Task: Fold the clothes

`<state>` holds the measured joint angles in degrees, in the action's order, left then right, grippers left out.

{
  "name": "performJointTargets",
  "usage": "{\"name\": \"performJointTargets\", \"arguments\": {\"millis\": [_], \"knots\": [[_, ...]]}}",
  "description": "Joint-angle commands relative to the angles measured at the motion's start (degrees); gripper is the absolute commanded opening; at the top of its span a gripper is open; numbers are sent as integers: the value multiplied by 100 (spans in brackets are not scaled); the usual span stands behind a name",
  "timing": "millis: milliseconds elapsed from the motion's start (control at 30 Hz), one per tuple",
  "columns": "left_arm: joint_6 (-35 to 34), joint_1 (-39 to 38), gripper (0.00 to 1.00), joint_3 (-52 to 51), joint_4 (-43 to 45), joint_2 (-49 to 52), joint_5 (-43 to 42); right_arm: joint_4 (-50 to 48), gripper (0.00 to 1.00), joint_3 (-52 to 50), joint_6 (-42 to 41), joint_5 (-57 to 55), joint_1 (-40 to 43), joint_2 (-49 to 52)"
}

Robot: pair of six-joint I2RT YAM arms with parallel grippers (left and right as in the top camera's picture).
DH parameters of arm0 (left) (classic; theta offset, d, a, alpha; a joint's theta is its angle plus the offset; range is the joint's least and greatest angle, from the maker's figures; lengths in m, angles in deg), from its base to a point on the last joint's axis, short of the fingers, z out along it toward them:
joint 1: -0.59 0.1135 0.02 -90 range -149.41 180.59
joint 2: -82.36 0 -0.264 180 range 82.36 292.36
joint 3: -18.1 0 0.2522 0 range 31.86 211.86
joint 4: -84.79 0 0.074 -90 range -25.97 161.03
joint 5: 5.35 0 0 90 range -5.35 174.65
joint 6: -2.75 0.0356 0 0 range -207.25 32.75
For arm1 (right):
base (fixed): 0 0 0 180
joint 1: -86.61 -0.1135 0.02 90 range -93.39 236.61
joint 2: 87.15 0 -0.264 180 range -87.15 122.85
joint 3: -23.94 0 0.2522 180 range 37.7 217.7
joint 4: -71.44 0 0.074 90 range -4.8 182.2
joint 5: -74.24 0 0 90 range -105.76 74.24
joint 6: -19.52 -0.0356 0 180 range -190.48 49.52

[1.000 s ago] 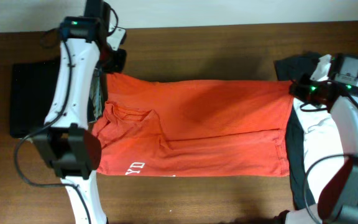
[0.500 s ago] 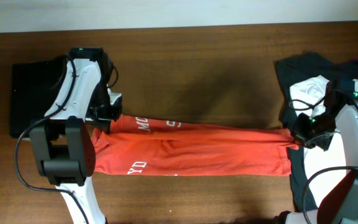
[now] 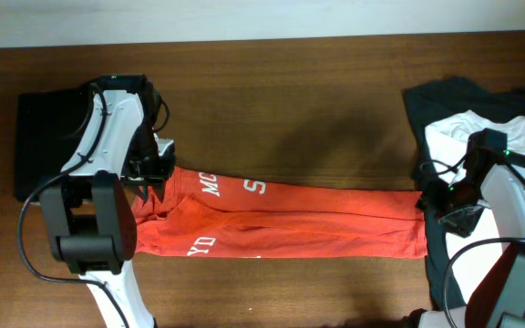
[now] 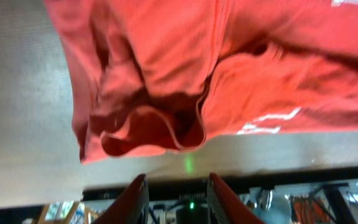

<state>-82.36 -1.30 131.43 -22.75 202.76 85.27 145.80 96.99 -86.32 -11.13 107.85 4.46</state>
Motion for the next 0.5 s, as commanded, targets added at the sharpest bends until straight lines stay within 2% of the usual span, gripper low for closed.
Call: {"name": "performJointTargets", "arguments": {"millis": [0, 67, 100, 167, 267, 333, 367, 400, 467], "knots": [[-9, -11, 30, -15, 667, -195, -651, -481, 70, -402, 61, 680, 22, 341], [-9, -72, 31, -15, 1222, -192, -798, -721, 71, -481, 234, 678, 22, 575], [11, -109, 37, -15, 1403, -192, -772, -835, 71, -509, 240, 804, 22, 658], [240, -118, 43, -35, 1707, -190, -767, -901, 71, -511, 511, 1150, 17, 713], [249, -122, 42, -704, 2459, -190, -420, -848, 70, -511, 509, 1141, 17, 713], [236, -116, 18, -1222, 2811, -190, 44, -846, 70, -511, 505, 1123, 17, 713], [-74, -90, 0, -1329, 2820, -190, 656, -861, 70, -511, 424, 951, 17, 713], [-490, -24, 1, -1318, 2789, -195, 1294, -855, 70, -511, 350, 745, 20, 713], [-942, 170, 1, -1241, 2667, -203, 1530, -813, 70, -511, 350, 715, 17, 713]]}}
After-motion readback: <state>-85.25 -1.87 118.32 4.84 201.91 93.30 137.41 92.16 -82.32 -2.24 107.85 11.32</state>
